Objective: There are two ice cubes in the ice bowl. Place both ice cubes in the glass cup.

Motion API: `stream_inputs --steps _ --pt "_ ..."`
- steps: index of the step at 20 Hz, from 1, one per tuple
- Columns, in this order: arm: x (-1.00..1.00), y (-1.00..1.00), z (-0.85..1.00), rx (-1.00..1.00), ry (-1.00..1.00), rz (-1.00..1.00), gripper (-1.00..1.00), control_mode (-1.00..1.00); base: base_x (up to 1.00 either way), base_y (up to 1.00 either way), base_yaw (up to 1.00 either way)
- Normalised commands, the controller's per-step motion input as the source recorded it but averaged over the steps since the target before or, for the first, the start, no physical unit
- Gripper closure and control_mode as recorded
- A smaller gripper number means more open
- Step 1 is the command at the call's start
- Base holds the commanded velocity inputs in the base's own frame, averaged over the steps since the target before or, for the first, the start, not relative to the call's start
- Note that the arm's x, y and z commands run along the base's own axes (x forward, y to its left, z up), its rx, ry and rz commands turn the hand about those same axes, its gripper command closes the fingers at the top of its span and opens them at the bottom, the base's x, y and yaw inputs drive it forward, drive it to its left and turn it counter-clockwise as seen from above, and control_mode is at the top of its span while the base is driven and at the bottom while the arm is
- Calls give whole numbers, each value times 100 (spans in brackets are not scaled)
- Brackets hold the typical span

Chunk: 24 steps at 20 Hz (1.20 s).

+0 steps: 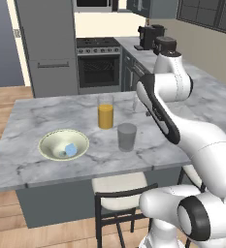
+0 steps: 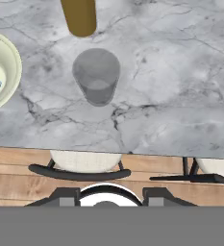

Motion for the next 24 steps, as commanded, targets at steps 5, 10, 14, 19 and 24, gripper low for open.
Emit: stream_inputs --steps 5,10,14,19,24 --pt "-26 -1 0 0 -1 0 -100 -100 0 0 0" --pt "-68 3 0 4 -14 0 -100 -100 0 0 0" --pt "-39 9 -1 10 -4 0 -100 -100 0 0 0" --pt "-19 31 0 12 -2 0 -100 -100 0 0 0" --pt "-4 28 0 23 0 0 -100 -100 0 0 0"
